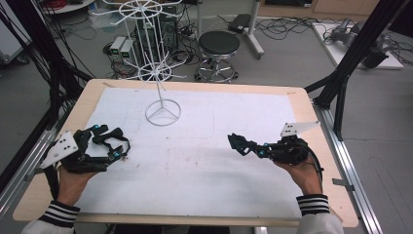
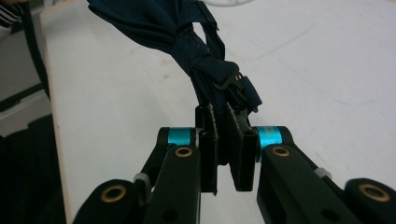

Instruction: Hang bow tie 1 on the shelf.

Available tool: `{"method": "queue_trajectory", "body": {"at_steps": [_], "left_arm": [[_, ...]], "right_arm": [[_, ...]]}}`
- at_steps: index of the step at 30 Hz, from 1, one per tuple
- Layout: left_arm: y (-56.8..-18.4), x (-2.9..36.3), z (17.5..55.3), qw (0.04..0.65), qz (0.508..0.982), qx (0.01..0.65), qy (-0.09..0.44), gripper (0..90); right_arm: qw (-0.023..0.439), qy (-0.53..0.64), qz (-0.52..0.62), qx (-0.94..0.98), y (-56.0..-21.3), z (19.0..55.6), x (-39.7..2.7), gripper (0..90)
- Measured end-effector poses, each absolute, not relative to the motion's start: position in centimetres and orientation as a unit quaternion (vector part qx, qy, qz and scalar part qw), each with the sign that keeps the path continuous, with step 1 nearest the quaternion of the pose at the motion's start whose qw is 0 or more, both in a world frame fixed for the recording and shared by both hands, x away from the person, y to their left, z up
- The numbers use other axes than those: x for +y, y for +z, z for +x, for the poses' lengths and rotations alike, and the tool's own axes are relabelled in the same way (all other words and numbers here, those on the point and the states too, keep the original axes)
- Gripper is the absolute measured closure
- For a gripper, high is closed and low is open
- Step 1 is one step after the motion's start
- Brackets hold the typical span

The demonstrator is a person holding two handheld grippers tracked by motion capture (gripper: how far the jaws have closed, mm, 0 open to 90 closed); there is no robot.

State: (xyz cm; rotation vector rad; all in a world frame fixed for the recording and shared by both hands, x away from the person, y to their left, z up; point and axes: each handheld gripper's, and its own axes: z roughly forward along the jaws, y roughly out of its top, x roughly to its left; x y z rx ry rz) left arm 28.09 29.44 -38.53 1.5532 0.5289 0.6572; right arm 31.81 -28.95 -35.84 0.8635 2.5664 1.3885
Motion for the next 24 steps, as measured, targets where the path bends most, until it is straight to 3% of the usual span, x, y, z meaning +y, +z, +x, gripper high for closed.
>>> {"method": "queue_trajectory", "body": {"at_steps": [5,24], "left_arm": [[-37.1,27.7,28.9,0.630,0.711,0.196,0.243,13.9],[-34.3,22.9,30.5,0.619,0.750,0.127,0.196,13.9]], "right_arm": [[0.038,0.470,0.273,0.838,-35.1,32.0,-27.4,84.1],[0.017,0.506,0.235,0.830,-34.2,32.5,-22.9,84.1]]}}
